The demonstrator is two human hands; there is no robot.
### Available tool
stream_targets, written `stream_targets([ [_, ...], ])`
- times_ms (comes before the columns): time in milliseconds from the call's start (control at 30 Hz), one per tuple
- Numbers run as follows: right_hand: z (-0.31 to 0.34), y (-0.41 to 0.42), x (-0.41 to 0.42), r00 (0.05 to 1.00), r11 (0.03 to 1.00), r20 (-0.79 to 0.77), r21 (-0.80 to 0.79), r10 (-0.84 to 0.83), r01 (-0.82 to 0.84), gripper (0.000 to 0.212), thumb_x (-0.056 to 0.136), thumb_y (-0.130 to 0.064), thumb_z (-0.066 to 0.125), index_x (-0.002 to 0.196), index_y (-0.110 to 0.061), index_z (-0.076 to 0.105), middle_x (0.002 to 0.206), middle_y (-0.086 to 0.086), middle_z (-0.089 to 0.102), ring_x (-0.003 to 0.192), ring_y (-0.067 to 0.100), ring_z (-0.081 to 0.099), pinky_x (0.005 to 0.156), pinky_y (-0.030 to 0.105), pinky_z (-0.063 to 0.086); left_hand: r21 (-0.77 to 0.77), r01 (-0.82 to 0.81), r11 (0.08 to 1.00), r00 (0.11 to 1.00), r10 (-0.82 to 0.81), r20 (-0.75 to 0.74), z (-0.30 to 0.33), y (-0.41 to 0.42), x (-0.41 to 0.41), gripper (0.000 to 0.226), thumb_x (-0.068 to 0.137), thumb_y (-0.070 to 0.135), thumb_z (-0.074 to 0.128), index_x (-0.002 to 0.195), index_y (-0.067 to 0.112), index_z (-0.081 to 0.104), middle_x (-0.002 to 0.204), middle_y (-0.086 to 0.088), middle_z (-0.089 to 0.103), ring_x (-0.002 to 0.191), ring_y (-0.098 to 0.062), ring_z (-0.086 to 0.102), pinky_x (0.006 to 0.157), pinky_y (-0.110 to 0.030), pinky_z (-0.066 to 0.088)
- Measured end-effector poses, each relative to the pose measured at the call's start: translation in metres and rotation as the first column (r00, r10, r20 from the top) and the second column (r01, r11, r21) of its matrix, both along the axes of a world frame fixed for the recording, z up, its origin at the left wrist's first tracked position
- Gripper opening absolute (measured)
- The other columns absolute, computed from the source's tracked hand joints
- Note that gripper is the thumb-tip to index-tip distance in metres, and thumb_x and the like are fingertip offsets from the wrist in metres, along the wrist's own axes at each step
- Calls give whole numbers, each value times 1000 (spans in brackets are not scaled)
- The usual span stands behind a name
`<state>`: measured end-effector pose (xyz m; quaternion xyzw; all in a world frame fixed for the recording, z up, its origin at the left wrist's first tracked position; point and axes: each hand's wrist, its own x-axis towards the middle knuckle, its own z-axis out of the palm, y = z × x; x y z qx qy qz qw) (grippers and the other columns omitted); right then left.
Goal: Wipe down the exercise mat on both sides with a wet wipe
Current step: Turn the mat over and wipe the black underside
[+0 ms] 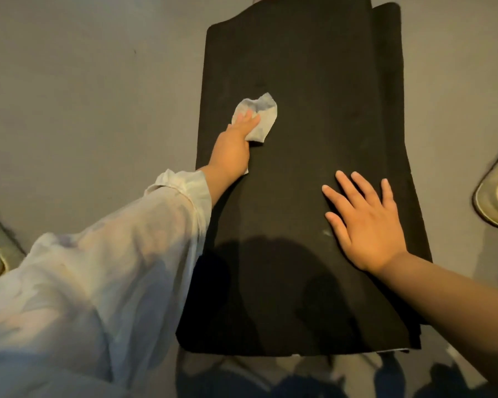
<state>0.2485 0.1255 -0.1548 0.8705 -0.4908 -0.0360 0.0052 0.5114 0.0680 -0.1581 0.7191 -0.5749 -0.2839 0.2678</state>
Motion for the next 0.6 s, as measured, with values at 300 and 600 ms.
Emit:
stream_targets([
  [300, 3, 0, 0, 1000, 1000, -24, 22, -12, 12, 58, 95, -47, 14, 140, -25, 42, 151, 6, 34, 141, 29, 26, 113, 54, 7, -77, 314, 946, 949, -315, 3, 14, 110, -25, 35, 93, 30, 57, 122, 12, 62, 119, -2, 65, 112, -12, 59, 83, -15, 48],
  [600, 8, 6, 4, 994, 995, -74, 53, -81, 85, 54, 96, -48, 16, 146, -33, 28, 157, -2, 18, 145, 22, 8, 108, 62, 14, 98, 391, 915, 920, -388, -49, 11, 191, -40, 48, 97, -2, 39, 140, 18, 40, 142, 15, 30, 132, 2, 22, 104, -12, 16],
])
